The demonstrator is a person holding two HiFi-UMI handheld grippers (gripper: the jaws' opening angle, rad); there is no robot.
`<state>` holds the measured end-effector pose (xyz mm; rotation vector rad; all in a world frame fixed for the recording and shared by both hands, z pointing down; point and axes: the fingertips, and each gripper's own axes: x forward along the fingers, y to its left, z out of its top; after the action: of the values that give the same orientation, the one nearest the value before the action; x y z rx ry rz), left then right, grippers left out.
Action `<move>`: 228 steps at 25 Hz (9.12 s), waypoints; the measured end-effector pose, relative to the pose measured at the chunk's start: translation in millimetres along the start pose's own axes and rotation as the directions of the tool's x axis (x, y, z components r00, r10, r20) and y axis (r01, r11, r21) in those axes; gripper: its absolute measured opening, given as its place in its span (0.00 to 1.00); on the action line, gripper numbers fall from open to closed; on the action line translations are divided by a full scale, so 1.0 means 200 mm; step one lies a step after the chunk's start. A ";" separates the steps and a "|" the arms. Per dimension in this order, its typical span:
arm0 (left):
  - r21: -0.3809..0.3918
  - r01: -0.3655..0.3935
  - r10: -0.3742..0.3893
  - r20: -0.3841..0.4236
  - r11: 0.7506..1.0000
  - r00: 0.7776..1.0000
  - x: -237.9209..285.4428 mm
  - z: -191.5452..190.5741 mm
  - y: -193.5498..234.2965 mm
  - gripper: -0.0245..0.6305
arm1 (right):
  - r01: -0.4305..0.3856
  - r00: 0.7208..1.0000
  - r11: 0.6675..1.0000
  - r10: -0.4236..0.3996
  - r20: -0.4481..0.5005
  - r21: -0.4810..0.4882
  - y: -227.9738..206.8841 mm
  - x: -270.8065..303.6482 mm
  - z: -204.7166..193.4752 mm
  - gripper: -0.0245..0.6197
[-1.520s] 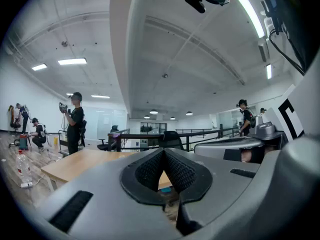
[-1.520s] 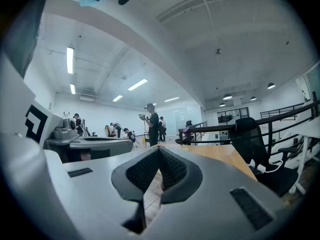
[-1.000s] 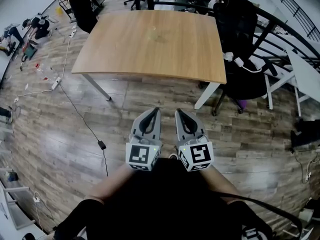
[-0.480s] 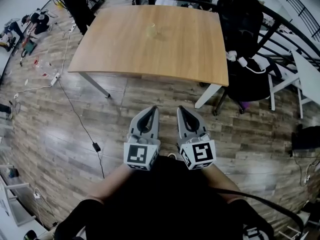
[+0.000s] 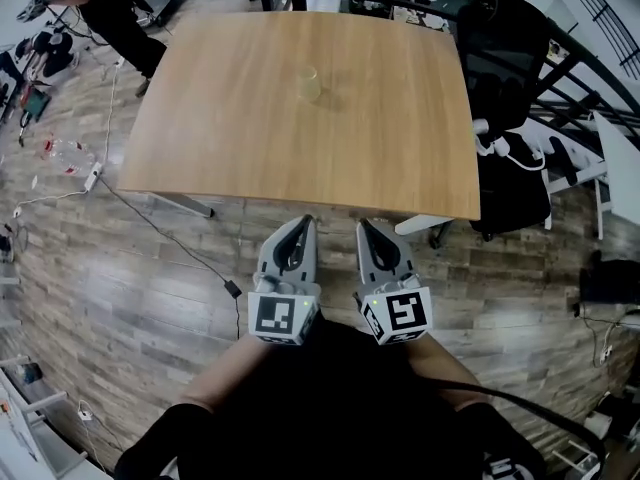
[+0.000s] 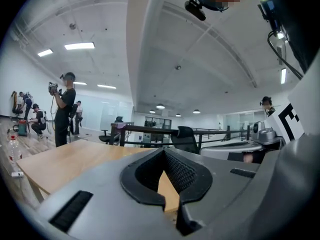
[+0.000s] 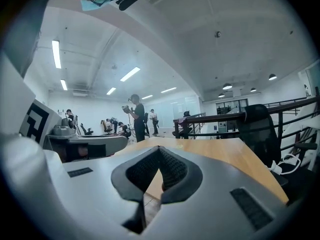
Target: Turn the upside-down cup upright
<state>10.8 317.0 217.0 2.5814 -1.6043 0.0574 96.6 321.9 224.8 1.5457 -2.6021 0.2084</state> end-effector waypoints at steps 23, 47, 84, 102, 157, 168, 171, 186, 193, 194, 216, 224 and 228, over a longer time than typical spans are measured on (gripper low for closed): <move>-0.015 0.001 -0.003 -0.085 1.000 0.996 1.15 -0.10 0.89 0.05 | 0.052 0.998 0.998 -0.052 -0.035 0.017 -0.48 1.44 0.05 0.06; -0.109 -0.155 0.132 -0.190 0.982 0.973 1.94 -0.91 1.65 0.05 | -0.201 0.960 0.977 0.181 -0.212 -0.076 -0.71 2.82 -0.64 0.56; -0.287 0.375 -0.421 -0.119 0.882 0.899 1.98 -0.86 1.28 0.36 | -0.212 0.976 0.977 0.212 -0.041 0.009 -0.77 2.65 -0.17 0.55; -0.366 0.518 -0.556 0.000 0.773 0.831 2.05 -0.85 1.08 0.35 | -0.295 0.955 0.955 0.295 0.001 0.014 -0.83 2.49 -0.22 0.54; 0.063 0.608 -0.481 -0.548 0.792 0.684 2.02 -1.02 1.09 0.07 | -0.529 0.827 0.530 0.147 -0.542 -0.663 -0.86 2.44 -0.73 0.55; 0.069 0.696 -0.535 -0.587 0.714 0.607 1.99 -1.01 1.03 0.07 | -0.588 0.797 0.306 0.066 -0.600 -0.748 -0.79 2.51 -0.89 0.55; 0.081 0.694 -0.532 -0.581 0.715 0.616 1.99 -1.00 1.01 0.07 | -0.571 0.808 0.320 0.053 -0.587 -0.756 -0.80 2.52 -0.90 0.55; 0.101 0.675 -0.569 -0.456 0.731 0.684 1.95 -0.87 1.02 0.11 | -0.472 0.854 0.556 0.099 -0.510 -0.684 -0.84 2.50 -0.88 0.55; 0.113 0.546 -0.483 -0.344 0.830 0.805 2.00 -0.75 1.18 0.05 | -0.410 0.875 0.696 0.116 -0.470 -0.590 -0.96 2.48 -0.87 0.55; 0.103 0.517 -0.457 -0.345 0.850 0.820 2.01 -0.76 1.21 0.05 | -0.401 0.880 0.731 0.141 -0.454 -0.552 -0.96 2.47 -0.85 0.55; 0.067 0.345 -0.291 -0.404 0.936 0.867 2.18 -1.04 1.30 0.05 | -0.492 0.828 0.868 0.446 -0.339 -0.062 -0.68 2.39 -0.91 0.55; 0.081 0.367 -0.294 -0.451 0.927 0.843 2.19 -1.13 1.29 0.05 | -0.504 0.777 0.863 0.436 -0.454 -0.034 -0.68 2.40 -1.05 0.55; 0.077 0.378 -0.304 -0.458 0.923 0.835 2.20 -1.16 1.27 0.05 | -0.502 0.770 0.863 0.414 -0.486 -0.061 -0.68 2.41 -1.08 0.55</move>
<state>-16.1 -162.4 502.0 2.6697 -1.0003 0.7177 -9.2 -121.0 524.8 0.6578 -2.4630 0.3116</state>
